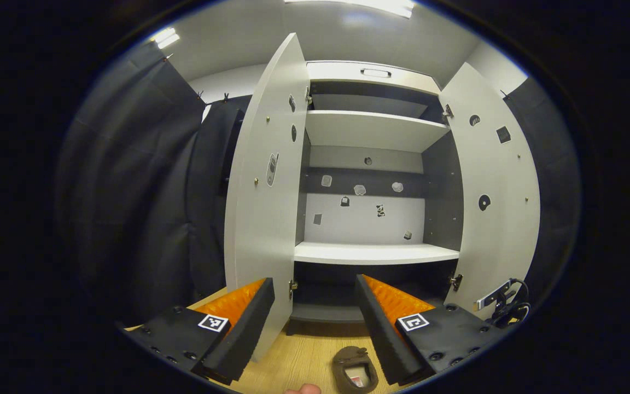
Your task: Grab one shoe with the right hand and put it into the shoe cabinet, grab the other shoe with the left hand and put it into the shoe cabinet; then close the right door with the right hand and the left door with the left hand.
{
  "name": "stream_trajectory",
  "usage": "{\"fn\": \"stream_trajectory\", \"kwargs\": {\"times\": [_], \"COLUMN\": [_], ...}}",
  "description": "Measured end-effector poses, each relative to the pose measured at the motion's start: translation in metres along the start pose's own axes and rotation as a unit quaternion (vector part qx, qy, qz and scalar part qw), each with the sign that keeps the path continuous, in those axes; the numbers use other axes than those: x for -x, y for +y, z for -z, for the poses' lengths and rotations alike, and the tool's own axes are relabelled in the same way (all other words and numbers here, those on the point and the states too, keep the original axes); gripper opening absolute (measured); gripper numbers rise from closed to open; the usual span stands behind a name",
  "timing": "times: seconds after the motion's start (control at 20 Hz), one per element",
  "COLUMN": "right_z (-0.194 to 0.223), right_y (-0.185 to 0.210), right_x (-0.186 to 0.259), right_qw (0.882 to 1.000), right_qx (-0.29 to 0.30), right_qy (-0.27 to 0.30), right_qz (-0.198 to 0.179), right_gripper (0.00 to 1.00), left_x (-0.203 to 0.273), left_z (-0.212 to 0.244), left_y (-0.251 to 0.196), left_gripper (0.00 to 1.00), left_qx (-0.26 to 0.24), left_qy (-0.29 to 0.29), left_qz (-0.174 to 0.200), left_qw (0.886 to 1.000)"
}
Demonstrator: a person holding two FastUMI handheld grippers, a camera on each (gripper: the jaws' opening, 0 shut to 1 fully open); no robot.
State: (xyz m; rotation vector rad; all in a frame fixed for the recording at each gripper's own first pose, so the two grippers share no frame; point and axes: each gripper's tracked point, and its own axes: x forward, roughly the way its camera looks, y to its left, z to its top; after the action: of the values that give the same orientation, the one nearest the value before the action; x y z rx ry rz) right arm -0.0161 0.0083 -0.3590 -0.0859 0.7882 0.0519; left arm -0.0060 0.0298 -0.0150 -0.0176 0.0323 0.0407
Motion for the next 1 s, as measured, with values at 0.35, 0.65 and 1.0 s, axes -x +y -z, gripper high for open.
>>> {"fn": "stream_trajectory", "kwargs": {"times": [0.35,0.65,1.0], "right_z": [0.004,0.007,-0.014], "right_y": [0.003,0.005,-0.003], "right_x": [-0.045,-0.069,-0.04], "right_qw": [0.999,0.999,0.999], "right_qx": [0.031,0.028,0.029], "right_qy": [0.025,0.023,-0.017], "right_qz": [0.004,0.004,0.013], "right_gripper": [0.54,0.18,0.06], "left_x": [0.001,0.004,0.002], "left_z": [-0.001,-0.002,-0.001], "left_y": [0.007,0.014,0.009], "left_gripper": [0.97,0.97,0.97], "left_qx": [-0.002,-0.005,-0.005], "left_qy": [-0.002,-0.005,-0.007], "left_qz": [-0.005,-0.012,-0.001], "left_qw": [1.0,1.0,1.0]}}
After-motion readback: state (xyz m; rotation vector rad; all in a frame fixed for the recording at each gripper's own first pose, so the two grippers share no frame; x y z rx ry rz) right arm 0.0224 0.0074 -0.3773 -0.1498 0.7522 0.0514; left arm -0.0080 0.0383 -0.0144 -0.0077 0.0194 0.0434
